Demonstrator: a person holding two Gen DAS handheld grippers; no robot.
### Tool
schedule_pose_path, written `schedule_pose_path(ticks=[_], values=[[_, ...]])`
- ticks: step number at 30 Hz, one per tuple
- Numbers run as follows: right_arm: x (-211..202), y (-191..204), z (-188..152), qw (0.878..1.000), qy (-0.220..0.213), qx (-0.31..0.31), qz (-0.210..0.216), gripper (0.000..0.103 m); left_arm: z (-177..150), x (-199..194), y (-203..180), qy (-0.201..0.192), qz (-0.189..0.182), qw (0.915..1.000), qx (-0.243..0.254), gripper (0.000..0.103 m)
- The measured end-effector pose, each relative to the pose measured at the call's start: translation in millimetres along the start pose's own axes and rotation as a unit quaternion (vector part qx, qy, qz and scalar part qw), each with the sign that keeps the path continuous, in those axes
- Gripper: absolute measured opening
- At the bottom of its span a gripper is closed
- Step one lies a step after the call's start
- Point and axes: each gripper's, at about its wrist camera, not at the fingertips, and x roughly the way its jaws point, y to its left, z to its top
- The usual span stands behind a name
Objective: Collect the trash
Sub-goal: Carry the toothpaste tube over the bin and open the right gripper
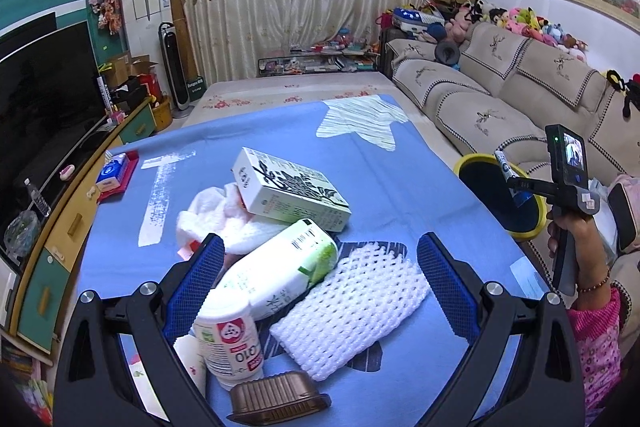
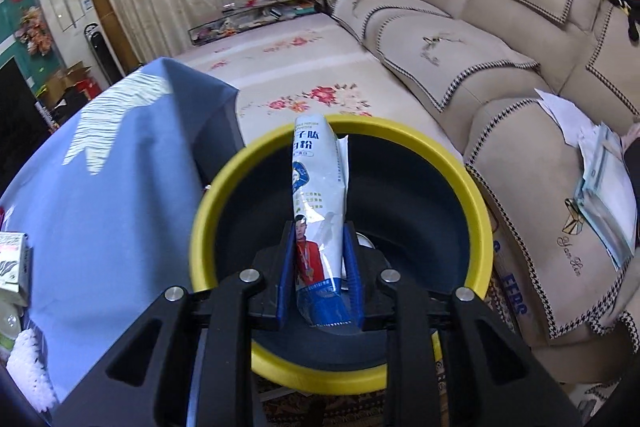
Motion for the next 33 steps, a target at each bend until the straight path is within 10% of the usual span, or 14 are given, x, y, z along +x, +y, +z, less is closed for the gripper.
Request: schedule_pose_path(ticks=[33], values=[[-11, -6, -7, 1.0, -0.008, 0.011, 0.019, 0.044, -29, 92, -28, 0.137, -0.092, 0.9844, 0.062, 0.095]])
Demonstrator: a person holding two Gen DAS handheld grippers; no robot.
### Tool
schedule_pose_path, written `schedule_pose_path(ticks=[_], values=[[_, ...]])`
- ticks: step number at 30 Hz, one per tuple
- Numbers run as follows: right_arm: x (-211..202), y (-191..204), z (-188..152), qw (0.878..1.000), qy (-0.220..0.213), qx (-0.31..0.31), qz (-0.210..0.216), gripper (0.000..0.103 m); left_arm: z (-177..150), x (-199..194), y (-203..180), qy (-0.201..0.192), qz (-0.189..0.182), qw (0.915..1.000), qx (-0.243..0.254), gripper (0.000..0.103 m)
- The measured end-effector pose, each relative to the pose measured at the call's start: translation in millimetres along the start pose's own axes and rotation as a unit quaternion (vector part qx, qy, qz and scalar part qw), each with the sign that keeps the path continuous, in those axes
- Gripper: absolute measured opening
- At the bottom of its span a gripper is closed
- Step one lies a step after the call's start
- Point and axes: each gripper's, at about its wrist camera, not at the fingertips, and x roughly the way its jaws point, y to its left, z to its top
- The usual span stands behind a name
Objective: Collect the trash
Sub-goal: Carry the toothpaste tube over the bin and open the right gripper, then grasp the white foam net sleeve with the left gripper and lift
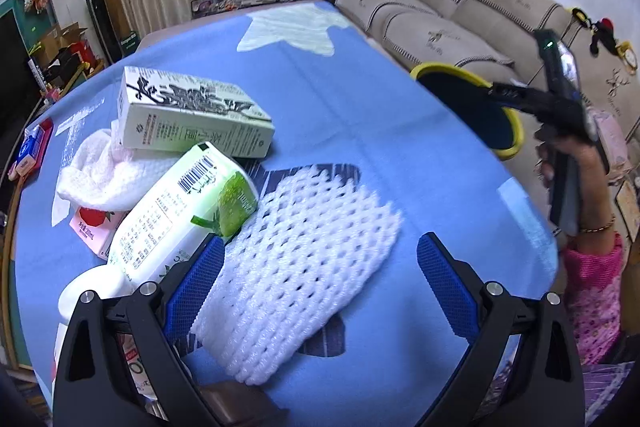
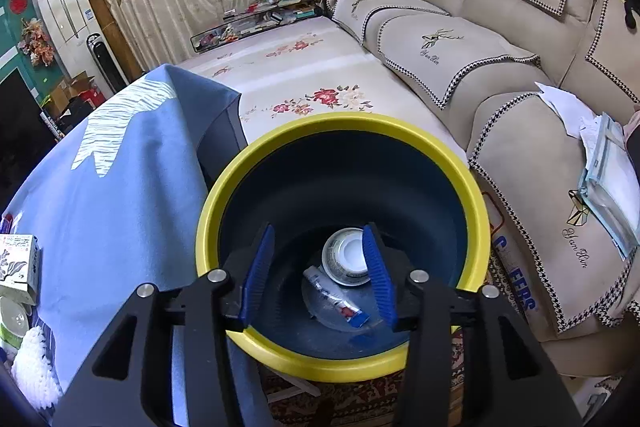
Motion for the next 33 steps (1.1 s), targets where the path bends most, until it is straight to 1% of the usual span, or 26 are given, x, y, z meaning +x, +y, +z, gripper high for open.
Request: schedule_pose_path(ticks=[5, 13, 16, 18, 19, 21, 23, 26, 30, 33], values=[[0, 0, -1, 1.0, 0.002, 0.0, 0.007, 0.045, -1, 20, -4, 0.034, 0.0, 0.9994, 0.012, 0.096], [2, -6, -3, 1.0, 0.006, 0.008, 0.013, 0.046, -2, 42, -17, 0.066, 0.005, 0.997, 0.039, 0.095], [2, -9, -3, 1.0, 0.006, 0.01, 0.014, 0.046, -1, 45, -20, 0.068, 0.02, 0.9965, 0.045, 0.085], [0, -10, -4, 1.0, 0.005, 0.013, 0.017, 0.046, 0, 44, -18, 0.064, 0.021, 0.9971, 0.035, 0.069], [-2, -10, -5, 1.0, 0.003, 0.014, 0.02, 0.046, 2, 42, -16, 0.062, 0.019, 0.9975, 0.029, 0.064], [-8, -12, -7, 0.999, -0.001, 0.019, 0.026, 0.046, 5, 37, -11, 0.055, 0.009, 0.9983, 0.017, 0.039], [-18, -14, -9, 0.999, -0.01, 0.022, 0.033, 0.046, 7, 32, -8, 0.046, 0.002, 0.9989, 0.006, 0.028], [-32, -17, -12, 0.999, -0.021, 0.023, 0.036, 0.046, 12, 23, -8, 0.029, -0.004, 0.9996, 0.005, 0.025], [-57, -25, -18, 0.998, -0.043, 0.023, 0.036, 0.047, 21, 9, -18, 0.007, -0.019, 0.9997, 0.012, 0.025], [-73, -35, -25, 0.997, -0.056, 0.027, 0.035, 0.05, 34, 1, -26, -0.009, -0.032, 0.9993, 0.017, 0.025]])
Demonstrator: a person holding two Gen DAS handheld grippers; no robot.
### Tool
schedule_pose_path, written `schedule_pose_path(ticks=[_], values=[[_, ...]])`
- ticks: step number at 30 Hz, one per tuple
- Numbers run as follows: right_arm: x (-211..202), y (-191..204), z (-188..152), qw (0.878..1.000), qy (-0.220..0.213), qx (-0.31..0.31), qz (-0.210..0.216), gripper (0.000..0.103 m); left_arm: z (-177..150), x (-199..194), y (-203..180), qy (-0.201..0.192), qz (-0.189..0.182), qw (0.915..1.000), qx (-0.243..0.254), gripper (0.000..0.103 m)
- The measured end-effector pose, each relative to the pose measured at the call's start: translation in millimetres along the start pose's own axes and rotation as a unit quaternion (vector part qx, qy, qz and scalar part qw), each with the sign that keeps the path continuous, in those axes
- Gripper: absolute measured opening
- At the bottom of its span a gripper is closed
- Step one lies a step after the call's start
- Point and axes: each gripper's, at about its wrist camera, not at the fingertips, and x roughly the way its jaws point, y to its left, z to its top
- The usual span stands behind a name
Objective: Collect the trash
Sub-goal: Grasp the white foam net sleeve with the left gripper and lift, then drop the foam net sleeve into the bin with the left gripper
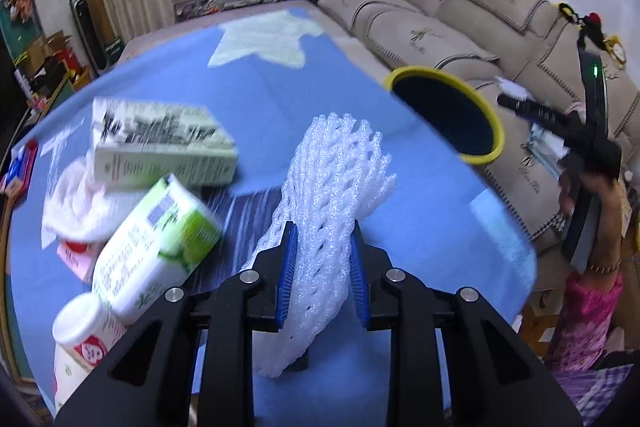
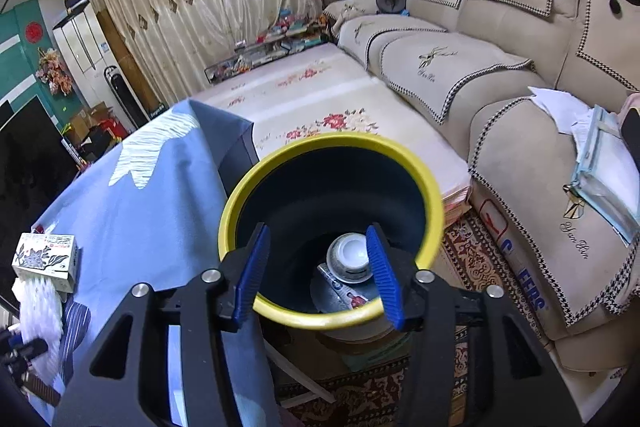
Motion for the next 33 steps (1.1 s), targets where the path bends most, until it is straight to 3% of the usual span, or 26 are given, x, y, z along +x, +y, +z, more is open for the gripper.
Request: schedule_pose_path(ticks=[10, 18, 25, 31, 33], values=[[-30, -44, -11, 0.999, -0.025, 0.02, -0.034, 0.05, 60, 8, -58, -0.038, -0.046, 0.998, 0.018, 0.025], [-34, -84, -20, 0.997, -0.025, 0.047, -0.057, 0.05, 128, 62, -133, -0.037, -0.088, 0.9943, 0.048, 0.025], [-35, -115, -23, 0.995, -0.027, 0.07, -0.07, 0.05, 176, 133, -189, -0.025, -0.08, 0.9947, 0.06, 0.025], [-28, -135, -28, 0.993, -0.018, 0.087, -0.072, 0.052, 196, 196, -217, -0.004, -0.064, 0.9959, 0.064, 0.028], [-26, -140, -29, 0.993, -0.014, 0.091, -0.073, 0.052, 202, 214, -224, 0.0, -0.053, 0.9966, 0.064, 0.034]])
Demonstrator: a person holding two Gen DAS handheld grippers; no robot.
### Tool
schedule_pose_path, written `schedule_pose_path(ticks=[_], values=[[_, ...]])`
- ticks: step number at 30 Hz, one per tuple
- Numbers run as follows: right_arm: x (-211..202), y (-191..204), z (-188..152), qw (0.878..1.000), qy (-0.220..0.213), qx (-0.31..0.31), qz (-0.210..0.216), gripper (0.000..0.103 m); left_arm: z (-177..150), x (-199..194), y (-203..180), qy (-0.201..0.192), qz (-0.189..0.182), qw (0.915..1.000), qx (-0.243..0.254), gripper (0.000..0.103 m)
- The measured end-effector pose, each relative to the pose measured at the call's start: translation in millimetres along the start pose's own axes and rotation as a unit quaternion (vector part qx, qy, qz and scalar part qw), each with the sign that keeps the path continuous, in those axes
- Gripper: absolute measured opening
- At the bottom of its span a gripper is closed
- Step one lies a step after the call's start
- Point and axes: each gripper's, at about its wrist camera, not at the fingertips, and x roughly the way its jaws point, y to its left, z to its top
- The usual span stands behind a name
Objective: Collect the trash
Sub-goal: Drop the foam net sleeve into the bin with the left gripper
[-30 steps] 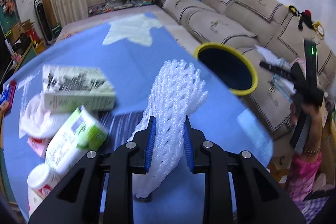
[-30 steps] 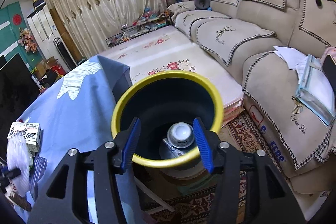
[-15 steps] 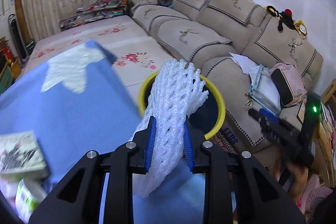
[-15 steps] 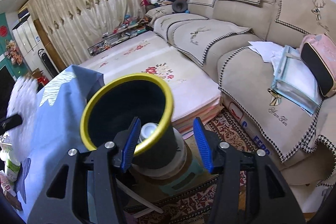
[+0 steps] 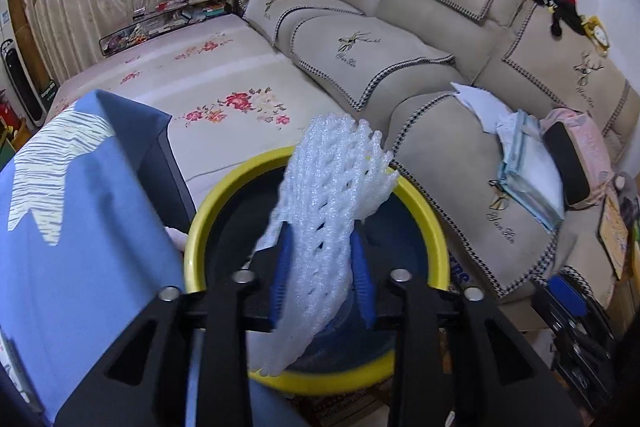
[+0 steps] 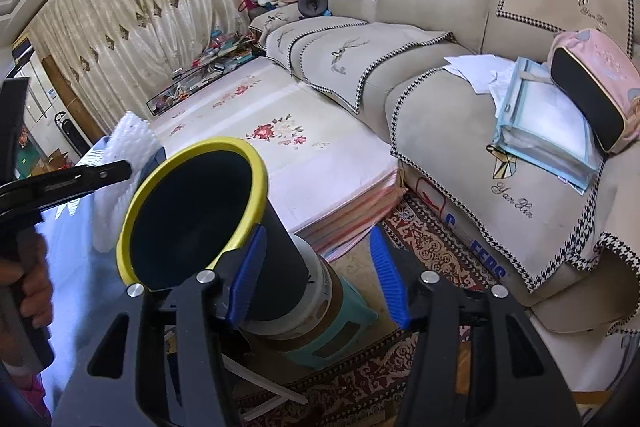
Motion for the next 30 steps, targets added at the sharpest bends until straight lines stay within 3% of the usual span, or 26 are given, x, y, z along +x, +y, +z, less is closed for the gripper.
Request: schedule_pose_path(ticks=[4, 8, 15, 19, 22, 24, 30], values=[[4, -7, 0, 1.0, 0.003, 0.006, 0.0, 0.053, 2, 30, 0, 0.012, 0.01, 0.9999, -0.006, 0.038], [6, -7, -1, 1.0, 0.005, 0.007, 0.001, 0.053, 4, 49, 0, 0.023, 0.011, 0.9996, -0.016, 0.057], [1, -3, -2, 1.0, 0.002, 0.003, 0.002, 0.053, -1, 34, 4, 0.016, 0.008, 0.9995, -0.025, 0.074], [-3, 1, -2, 1.0, -0.002, -0.001, 0.003, 0.053, -6, -5, 10, 0.003, 0.004, 0.9991, -0.043, 0.075], [-7, 6, -1, 1.0, -0.005, -0.006, 0.007, 0.056, -16, -54, 11, -0.034, 0.007, 0.9983, -0.047, 0.087], [-8, 12, -2, 1.0, -0.004, -0.012, 0.013, 0.058, -32, -98, 11, -0.071, 0.009, 0.9962, -0.049, 0.094], [-5, 51, -12, 0.998, 0.01, -0.049, 0.042, 0.058, -84, -184, 33, -0.121, 0.034, 0.9905, -0.055, 0.098]])
